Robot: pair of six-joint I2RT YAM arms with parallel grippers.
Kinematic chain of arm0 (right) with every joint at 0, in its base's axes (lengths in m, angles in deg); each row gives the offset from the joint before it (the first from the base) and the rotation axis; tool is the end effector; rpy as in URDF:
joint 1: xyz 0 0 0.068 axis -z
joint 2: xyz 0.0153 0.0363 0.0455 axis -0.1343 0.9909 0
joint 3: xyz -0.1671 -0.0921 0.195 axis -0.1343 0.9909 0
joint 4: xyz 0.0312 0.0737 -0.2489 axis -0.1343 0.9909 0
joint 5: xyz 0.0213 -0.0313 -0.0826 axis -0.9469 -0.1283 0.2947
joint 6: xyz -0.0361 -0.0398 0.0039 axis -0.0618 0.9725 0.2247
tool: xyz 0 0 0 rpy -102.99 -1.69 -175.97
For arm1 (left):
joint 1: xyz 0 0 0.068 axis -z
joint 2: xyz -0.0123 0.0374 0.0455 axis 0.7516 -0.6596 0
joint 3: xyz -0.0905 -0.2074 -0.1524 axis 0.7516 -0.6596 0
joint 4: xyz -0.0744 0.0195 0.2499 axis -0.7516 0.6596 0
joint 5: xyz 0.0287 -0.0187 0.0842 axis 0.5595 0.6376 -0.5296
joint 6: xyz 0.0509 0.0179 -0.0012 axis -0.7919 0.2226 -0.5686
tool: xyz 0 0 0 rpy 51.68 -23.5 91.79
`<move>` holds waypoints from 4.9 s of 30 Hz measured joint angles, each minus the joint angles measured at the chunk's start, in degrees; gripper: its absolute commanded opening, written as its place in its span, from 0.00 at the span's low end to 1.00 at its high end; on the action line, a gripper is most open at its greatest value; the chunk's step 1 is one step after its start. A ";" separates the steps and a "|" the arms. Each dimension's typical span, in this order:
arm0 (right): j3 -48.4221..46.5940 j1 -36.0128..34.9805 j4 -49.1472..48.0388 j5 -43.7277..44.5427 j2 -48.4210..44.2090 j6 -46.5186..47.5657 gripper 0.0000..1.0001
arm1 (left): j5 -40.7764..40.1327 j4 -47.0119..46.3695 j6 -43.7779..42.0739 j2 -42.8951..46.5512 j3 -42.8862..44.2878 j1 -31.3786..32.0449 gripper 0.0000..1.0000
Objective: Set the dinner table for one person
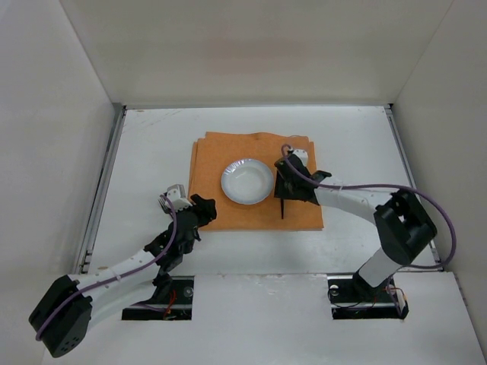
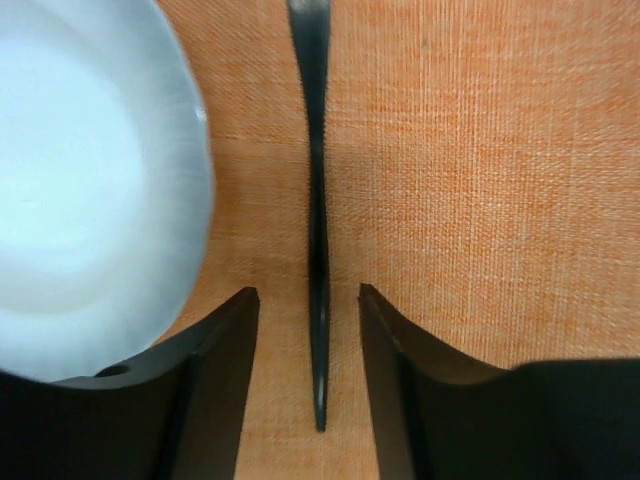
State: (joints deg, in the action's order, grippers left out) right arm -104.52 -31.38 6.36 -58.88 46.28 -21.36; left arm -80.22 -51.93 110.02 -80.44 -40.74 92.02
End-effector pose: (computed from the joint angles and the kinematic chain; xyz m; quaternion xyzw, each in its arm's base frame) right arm 0.2648 0.2015 0.1919 0.0301 0.9439 0.0680 0.3218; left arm 0.1351 -0.1011 0.1805 -0.1614 0.7458 -0.2492 0.5963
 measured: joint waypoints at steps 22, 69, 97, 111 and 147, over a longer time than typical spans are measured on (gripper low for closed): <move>24.00 0.96 -27.30 3.50 -29.42 2.73 0.13 | -1.70 49.55 11.43 3.48 16.83 -14.88 0.41; 26.01 2.38 -34.14 -0.20 -24.17 1.40 0.29 | 4.55 50.27 9.27 -5.60 16.13 -22.53 0.04; 26.01 4.20 -34.64 -0.46 -24.09 0.98 0.31 | -3.41 38.91 -24.30 -48.28 47.71 -2.58 0.06; 26.01 4.37 -34.99 -1.09 -22.99 0.96 0.31 | -3.98 37.59 -25.31 -52.09 48.85 -2.91 0.07; 29.90 9.51 -35.19 -0.44 -31.67 -0.31 0.14 | -2.19 37.88 -3.61 -4.79 25.03 -16.20 0.42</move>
State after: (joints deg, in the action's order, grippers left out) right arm -74.62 -21.87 -28.83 -59.32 14.61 -21.67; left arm -82.41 -14.06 106.42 -85.22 -15.72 75.82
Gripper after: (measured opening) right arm 0.090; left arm 0.410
